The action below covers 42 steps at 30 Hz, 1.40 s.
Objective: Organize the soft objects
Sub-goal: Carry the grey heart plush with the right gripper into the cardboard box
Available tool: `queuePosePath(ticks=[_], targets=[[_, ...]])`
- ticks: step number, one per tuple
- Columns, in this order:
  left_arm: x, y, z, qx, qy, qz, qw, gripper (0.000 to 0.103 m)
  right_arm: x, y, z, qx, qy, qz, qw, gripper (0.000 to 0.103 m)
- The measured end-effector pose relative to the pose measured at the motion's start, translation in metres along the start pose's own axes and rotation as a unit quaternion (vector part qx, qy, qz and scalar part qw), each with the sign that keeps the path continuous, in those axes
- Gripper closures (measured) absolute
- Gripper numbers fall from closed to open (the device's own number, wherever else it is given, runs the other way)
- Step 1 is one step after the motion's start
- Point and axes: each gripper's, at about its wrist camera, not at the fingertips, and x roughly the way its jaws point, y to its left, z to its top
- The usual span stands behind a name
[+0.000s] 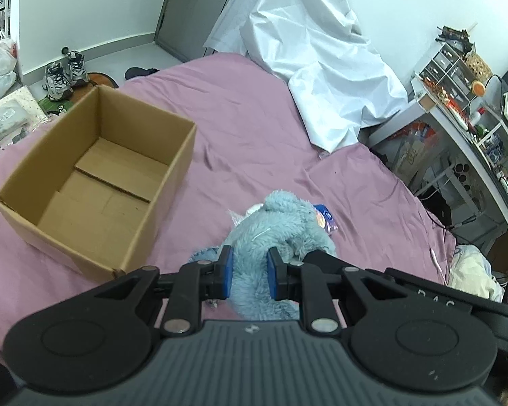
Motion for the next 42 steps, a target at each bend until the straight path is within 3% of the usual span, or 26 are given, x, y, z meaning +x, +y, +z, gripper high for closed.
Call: queuePosePath(ticks=[18, 42], targets=[[-0.033, 0.033, 0.031, 0.015, -0.043, 0.034, 0.9984, 0.083, 0.023, 0.056, 0.008, -0.039, -0.004, 0.045, 0.998, 0.083], [-0.026, 0.100, 0.061, -0.027, -0.049, 0.042, 0.9976, 0.084, 0.078, 0.094, 0.009, -0.050, 0.016, 0.068, 0.996, 0.083]])
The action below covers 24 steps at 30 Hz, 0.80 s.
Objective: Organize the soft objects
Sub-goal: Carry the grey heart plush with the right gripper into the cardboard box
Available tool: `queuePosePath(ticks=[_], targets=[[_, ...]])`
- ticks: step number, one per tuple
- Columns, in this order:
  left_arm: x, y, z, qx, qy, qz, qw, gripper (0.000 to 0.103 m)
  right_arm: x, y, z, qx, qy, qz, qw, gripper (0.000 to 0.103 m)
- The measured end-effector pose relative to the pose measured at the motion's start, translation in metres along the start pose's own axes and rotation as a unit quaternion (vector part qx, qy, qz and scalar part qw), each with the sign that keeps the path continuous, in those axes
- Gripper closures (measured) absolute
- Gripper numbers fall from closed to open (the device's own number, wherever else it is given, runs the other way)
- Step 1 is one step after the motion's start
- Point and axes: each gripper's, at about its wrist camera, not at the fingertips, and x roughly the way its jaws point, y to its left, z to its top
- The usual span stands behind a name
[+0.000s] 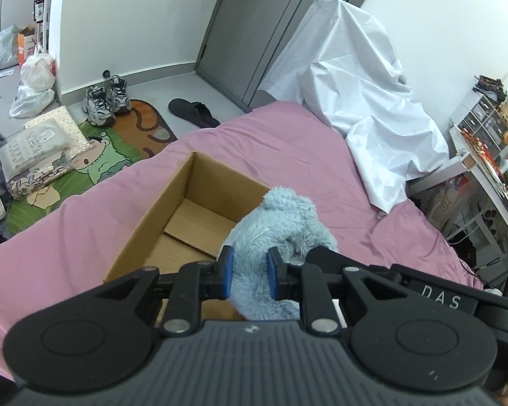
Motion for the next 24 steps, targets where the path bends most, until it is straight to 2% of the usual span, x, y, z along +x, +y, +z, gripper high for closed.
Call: queuePosePath(ticks=[11, 14, 17, 21, 24], targets=[[0.027, 0.039, 0.003, -0.029, 0.024, 0.031, 0.9988, 0.086, 0.039, -0.002, -0.006, 0.003, 0.047, 0.007, 0.999, 0.078], [0.033, 0.049, 0.003, -0.033, 0.027, 0.042, 0.9982, 0.087, 0.047, -0.002, -0.009, -0.004, 0.060, -0.008, 0.998, 0.071], [0.039, 0.057, 0.002, -0.034, 0.036, 0.057, 0.9971, 0.087, 0.049, 0.000, -0.010, -0.010, 0.070, -0.023, 0.997, 0.071], [0.044, 0.064, 0.000, -0.035, 0.047, 0.068, 0.9960, 0.085, 0.046, 0.003, -0.008, -0.019, 0.071, -0.030, 0.997, 0.061], [0.046, 0.067, 0.000, -0.044, 0.052, 0.071, 0.9952, 0.083, 0.048, 0.003, -0.009, -0.021, 0.076, -0.035, 0.996, 0.058]])
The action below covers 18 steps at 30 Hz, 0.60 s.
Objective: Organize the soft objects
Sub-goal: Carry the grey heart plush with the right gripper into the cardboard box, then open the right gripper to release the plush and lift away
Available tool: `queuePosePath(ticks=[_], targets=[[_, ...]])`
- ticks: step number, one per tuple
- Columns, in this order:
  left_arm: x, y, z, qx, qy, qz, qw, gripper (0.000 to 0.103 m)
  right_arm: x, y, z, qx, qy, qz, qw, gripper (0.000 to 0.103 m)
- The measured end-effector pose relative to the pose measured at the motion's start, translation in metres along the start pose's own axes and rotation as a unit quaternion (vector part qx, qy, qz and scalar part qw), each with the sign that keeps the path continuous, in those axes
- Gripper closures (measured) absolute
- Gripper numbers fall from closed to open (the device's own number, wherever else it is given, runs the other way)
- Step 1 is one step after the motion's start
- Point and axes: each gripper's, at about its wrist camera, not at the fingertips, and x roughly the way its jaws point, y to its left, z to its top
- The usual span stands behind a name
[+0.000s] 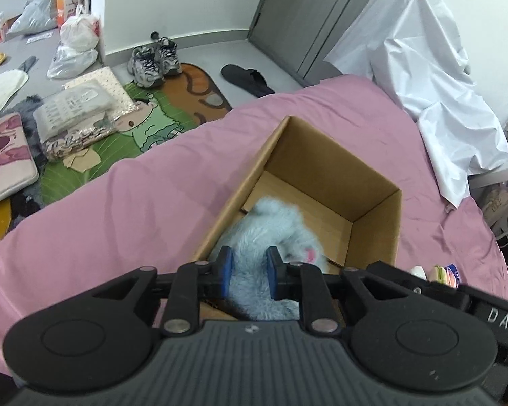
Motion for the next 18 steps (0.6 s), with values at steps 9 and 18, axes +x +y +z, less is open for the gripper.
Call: queuePosePath(ticks=[9, 18], targets=[[0.002, 0.002, -0.008, 0.012, 0.014, 0.027, 0.9995, 0.075, -0.005, 0.001, -0.001, -0.007, -0.002, -0.011, 1.000, 0.050], [-0.014, 0.003, -0.020, 0.019, 0.002, 0.041, 0.9990, 0.075, -0.022, 0.004, 0.000, -0.015, -0.023, -0.017, 0.999, 0.042]])
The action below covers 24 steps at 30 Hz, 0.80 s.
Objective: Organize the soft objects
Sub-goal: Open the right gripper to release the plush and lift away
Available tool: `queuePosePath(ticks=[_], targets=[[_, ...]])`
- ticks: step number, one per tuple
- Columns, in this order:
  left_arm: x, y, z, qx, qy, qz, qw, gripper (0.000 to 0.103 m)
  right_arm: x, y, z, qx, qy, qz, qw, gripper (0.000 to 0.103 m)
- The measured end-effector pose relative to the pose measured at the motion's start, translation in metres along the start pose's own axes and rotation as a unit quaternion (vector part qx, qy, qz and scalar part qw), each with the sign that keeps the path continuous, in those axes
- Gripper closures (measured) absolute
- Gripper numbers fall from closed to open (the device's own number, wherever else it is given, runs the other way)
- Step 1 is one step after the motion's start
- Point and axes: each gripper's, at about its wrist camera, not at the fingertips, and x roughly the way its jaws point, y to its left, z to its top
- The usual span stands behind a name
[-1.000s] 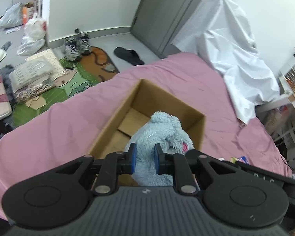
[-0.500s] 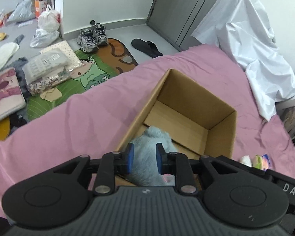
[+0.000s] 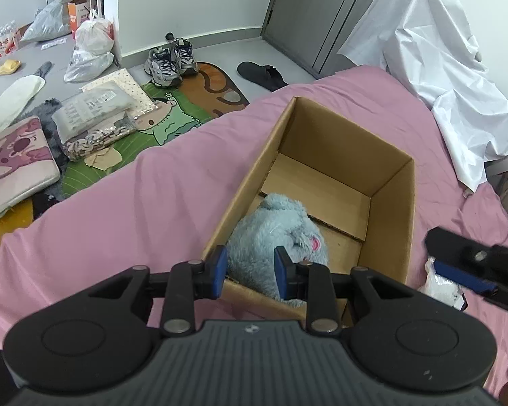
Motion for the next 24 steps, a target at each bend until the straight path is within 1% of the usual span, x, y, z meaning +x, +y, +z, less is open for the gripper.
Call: queuePosePath(ticks=[2, 7, 8, 9, 10, 12, 13, 14, 15, 17, 18, 21, 23, 24], targets=[[-0.005, -0.002, -0.002, 0.005, -0.004, 0.004, 1.0000, 0.074, -0.007, 0.002, 0.001, -0.004, -0.009, 0.002, 1.000, 0.038], [-0.019, -0.007, -0.005, 0.008, -0.006, 0.005, 0.9999, 0.069, -0.031, 0.006, 0.002, -0.017, -0.032, 0.004, 0.999, 0.027], [-0.022, -0.009, -0.006, 0.011, -0.009, 0.006, 0.9999, 0.066, -0.035, 0.007, 0.002, -0.019, -0.037, 0.004, 0.999, 0.025], [-0.025, -0.011, -0.006, 0.014, -0.011, 0.007, 0.9998, 0.060, -0.040, 0.006, 0.001, -0.020, -0.041, 0.004, 0.999, 0.023], [-0.028, -0.014, -0.007, 0.018, -0.013, 0.009, 0.9997, 0.057, -0.044, 0.005, 0.001, -0.021, -0.045, 0.004, 0.999, 0.022], [-0.033, -0.018, -0.009, 0.023, -0.017, 0.011, 0.9995, 0.047, -0.052, 0.004, 0.000, -0.023, -0.051, 0.001, 0.998, 0.021], [-0.037, -0.020, -0.010, 0.026, -0.020, 0.011, 0.9994, 0.044, -0.055, 0.003, -0.001, -0.024, -0.053, -0.001, 0.998, 0.021], [-0.040, -0.023, -0.010, 0.029, -0.023, 0.009, 0.9993, 0.038, -0.059, 0.002, -0.002, -0.024, -0.055, -0.003, 0.998, 0.021], [-0.043, -0.026, -0.011, 0.032, -0.027, 0.006, 0.9991, 0.031, -0.063, 0.001, -0.002, -0.025, -0.057, -0.005, 0.998, 0.018], [-0.051, -0.032, -0.013, 0.039, -0.034, 0.000, 0.9987, 0.023, -0.069, 0.000, -0.004, -0.029, -0.061, -0.011, 0.998, 0.012], [-0.054, -0.035, -0.013, 0.043, -0.036, -0.003, 0.9984, 0.020, -0.072, -0.001, -0.004, -0.032, -0.064, -0.013, 0.997, 0.010], [-0.061, -0.045, -0.015, 0.048, -0.037, -0.007, 0.9981, 0.017, -0.082, -0.004, -0.006, -0.033, -0.069, -0.010, 0.997, 0.005], [-0.066, -0.050, -0.017, 0.050, -0.041, -0.003, 0.9979, 0.016, -0.088, -0.007, -0.006, -0.032, -0.073, -0.011, 0.997, 0.002], [-0.069, -0.053, -0.018, 0.052, -0.045, -0.001, 0.9976, 0.013, -0.091, -0.009, -0.006, -0.033, -0.075, -0.013, 0.997, 0.000]])
